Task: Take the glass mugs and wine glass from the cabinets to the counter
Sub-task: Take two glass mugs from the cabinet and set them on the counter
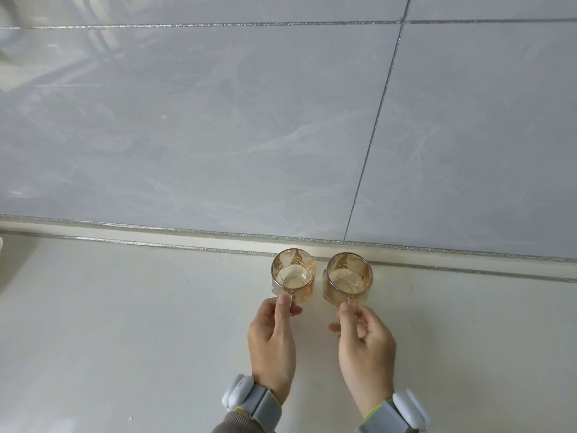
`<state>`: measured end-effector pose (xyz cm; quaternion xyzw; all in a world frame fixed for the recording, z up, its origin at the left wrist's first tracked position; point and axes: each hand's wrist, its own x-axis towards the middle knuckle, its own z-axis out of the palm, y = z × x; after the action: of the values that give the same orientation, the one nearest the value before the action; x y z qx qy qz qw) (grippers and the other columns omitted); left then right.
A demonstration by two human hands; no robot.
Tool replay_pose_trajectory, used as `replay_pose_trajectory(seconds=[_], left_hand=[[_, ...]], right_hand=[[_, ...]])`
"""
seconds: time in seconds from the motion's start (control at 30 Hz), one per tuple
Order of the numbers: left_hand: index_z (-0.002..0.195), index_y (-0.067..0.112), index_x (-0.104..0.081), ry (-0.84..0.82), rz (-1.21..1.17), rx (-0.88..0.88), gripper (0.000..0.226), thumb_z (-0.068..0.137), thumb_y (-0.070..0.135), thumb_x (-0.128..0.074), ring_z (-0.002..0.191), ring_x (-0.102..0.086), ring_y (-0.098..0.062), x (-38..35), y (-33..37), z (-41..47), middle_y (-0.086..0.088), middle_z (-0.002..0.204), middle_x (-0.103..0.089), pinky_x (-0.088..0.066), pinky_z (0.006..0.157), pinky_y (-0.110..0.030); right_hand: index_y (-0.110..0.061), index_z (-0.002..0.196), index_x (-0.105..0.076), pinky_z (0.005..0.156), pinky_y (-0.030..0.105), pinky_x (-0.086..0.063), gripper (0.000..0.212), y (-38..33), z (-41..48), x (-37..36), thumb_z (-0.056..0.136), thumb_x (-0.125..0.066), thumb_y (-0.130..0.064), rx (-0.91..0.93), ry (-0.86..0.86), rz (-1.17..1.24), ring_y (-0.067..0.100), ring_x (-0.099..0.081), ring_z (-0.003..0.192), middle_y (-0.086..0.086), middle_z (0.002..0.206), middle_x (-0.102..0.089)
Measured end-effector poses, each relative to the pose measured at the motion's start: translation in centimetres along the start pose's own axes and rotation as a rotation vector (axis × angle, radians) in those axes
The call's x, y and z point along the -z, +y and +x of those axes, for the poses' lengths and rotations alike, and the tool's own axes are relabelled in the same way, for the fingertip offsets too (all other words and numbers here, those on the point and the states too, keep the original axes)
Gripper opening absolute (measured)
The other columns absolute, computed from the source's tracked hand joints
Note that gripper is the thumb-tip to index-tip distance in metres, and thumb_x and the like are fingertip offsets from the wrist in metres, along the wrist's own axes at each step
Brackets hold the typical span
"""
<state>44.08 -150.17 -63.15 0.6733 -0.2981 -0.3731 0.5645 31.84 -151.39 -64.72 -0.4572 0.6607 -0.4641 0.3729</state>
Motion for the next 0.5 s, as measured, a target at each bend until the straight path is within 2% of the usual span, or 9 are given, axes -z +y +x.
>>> replay_pose_trajectory(seconds=[0.07, 0.13, 0.17, 0.27, 0.33, 0.37, 0.43, 0.5], left_hand=[[0.091, 0.013, -0.069, 0.047, 0.009, 0.002, 0.027, 0.105, 0.026, -0.050, 0.075, -0.073, -0.015, 0.2, 0.2, -0.3, 0.000, 0.078, -0.075, -0.054, 0.072, -0.027], [0.094, 0.017, -0.064, 0.080, 0.054, -0.010, 0.023, 0.106, 0.027, -0.047, 0.075, -0.073, -0.023, 0.6, 0.3, -0.6, 0.003, 0.076, -0.074, -0.055, 0.069, -0.038], [0.095, 0.019, -0.062, 0.099, 0.086, -0.019, 0.021, 0.106, 0.029, -0.046, 0.075, -0.072, -0.023, 0.9, 0.4, -0.8, 0.000, 0.077, -0.073, -0.054, 0.068, -0.041], [0.096, 0.028, -0.057, 0.151, 0.168, -0.066, 0.016, 0.105, 0.030, -0.045, 0.075, -0.066, -0.008, 1.9, 0.7, -0.9, -0.011, 0.095, -0.067, -0.054, 0.068, -0.038], [0.095, 0.030, -0.056, 0.156, 0.189, -0.088, 0.015, 0.105, 0.028, -0.045, 0.081, -0.065, -0.009, 2.4, 1.7, -1.5, -0.007, 0.101, -0.064, -0.055, 0.072, -0.041], [0.095, 0.030, -0.056, 0.153, 0.199, -0.103, 0.015, 0.105, 0.027, -0.046, 0.087, -0.065, -0.015, 2.6, 2.3, -2.0, -0.002, 0.103, -0.063, -0.055, 0.073, -0.042], [0.094, 0.029, -0.056, 0.136, 0.204, -0.139, 0.015, 0.105, 0.026, -0.047, 0.095, -0.064, -0.022, 3.1, 3.9, -3.2, 0.004, 0.104, -0.061, -0.052, 0.073, -0.032], [0.093, 0.026, -0.058, 0.125, 0.228, -0.186, 0.015, 0.104, 0.022, -0.048, 0.095, -0.063, -0.017, 3.8, 5.7, -4.6, 0.004, 0.105, -0.061, -0.046, 0.071, -0.015]], right_hand=[[-0.023, 0.079, -0.066, 0.056, 0.021, -0.046, 0.037, -0.3, -0.3, 0.4, 0.089, -0.054, -0.056, -0.016, 0.042, -0.006, 0.010, -0.066, 0.056, 0.002, 0.060, -0.071], [-0.024, 0.085, -0.065, 0.059, 0.019, -0.046, 0.042, -0.8, -0.4, 0.9, 0.081, -0.048, -0.062, -0.012, 0.086, -0.033, 0.012, -0.066, 0.057, 0.004, 0.067, -0.070], [-0.024, 0.086, -0.063, 0.060, 0.013, -0.044, 0.038, -1.0, -0.5, 1.2, 0.082, -0.048, -0.058, 0.002, 0.099, -0.047, 0.011, -0.065, 0.060, 0.004, 0.072, -0.070], [-0.024, 0.087, -0.059, 0.063, 0.005, -0.039, 0.013, -2.4, -1.1, 2.2, 0.086, -0.053, -0.036, 0.084, 0.120, -0.073, 0.006, -0.061, 0.074, 0.002, 0.086, -0.067], [-0.022, 0.087, -0.060, 0.063, 0.004, -0.038, 0.009, -3.5, -1.6, 2.8, 0.086, -0.056, -0.029, 0.172, 0.108, -0.088, 0.006, -0.059, 0.077, -0.001, 0.083, -0.065], [-0.021, 0.087, -0.061, 0.063, 0.005, -0.039, 0.008, -4.1, -1.9, 3.0, 0.086, -0.057, -0.027, 0.214, 0.091, -0.091, 0.009, -0.058, 0.075, -0.002, 0.080, -0.063], [-0.024, 0.086, -0.062, 0.062, 0.012, -0.040, 0.004, -5.9, -2.7, 3.4, 0.087, -0.058, -0.026, 0.291, 0.037, -0.082, 0.013, -0.057, 0.068, -0.008, 0.079, -0.060], [-0.033, 0.086, -0.059, 0.061, 0.019, -0.043, 0.006, -8.0, -3.7, 3.8, 0.088, -0.057, -0.028, 0.364, -0.021, -0.051, 0.016, -0.058, 0.069, -0.014, 0.084, -0.061]])
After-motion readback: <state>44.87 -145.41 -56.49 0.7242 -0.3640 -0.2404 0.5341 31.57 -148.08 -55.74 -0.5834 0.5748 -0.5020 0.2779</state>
